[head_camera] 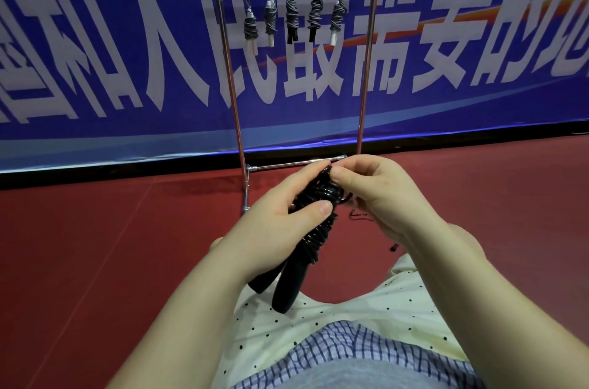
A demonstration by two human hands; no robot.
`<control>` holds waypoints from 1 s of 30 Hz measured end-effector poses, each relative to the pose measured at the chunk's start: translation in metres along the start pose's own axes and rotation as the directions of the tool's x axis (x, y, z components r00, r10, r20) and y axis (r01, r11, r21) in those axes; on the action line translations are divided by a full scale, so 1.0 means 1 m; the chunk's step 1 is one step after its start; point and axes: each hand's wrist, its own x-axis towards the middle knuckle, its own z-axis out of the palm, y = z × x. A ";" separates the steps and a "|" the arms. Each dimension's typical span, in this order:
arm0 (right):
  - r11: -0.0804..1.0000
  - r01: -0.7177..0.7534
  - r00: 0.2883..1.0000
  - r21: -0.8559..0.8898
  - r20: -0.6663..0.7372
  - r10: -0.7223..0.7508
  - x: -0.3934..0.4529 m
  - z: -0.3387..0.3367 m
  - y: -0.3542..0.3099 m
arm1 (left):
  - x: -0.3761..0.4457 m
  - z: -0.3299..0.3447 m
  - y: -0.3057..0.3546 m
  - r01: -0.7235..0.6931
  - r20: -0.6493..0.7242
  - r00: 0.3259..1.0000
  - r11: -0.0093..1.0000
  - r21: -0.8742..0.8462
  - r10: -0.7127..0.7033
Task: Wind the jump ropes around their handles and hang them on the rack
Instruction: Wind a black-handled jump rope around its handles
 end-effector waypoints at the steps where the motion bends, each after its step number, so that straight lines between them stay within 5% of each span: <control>1: 1.000 -0.015 1.000 0.002 0.006 0.015 0.000 0.001 0.000 | 0.001 0.000 -0.001 0.005 -0.001 1.000 1.000 -0.019 -0.005; 7: 1.000 0.017 1.000 -0.002 0.001 -0.017 0.001 0.004 -0.006 | 0.002 0.006 -0.010 0.034 -0.065 0.997 0.991 -0.128 -0.043; 21: 0.993 -0.096 0.994 0.074 0.057 0.092 0.004 0.004 -0.005 | 0.002 -0.003 -0.006 -0.048 -0.083 0.994 0.974 0.222 0.068; 30: 0.904 -0.156 0.961 0.399 0.274 0.045 0.000 -0.007 -0.002 | 0.005 -0.009 -0.012 -0.055 -0.056 0.997 0.986 -0.157 0.047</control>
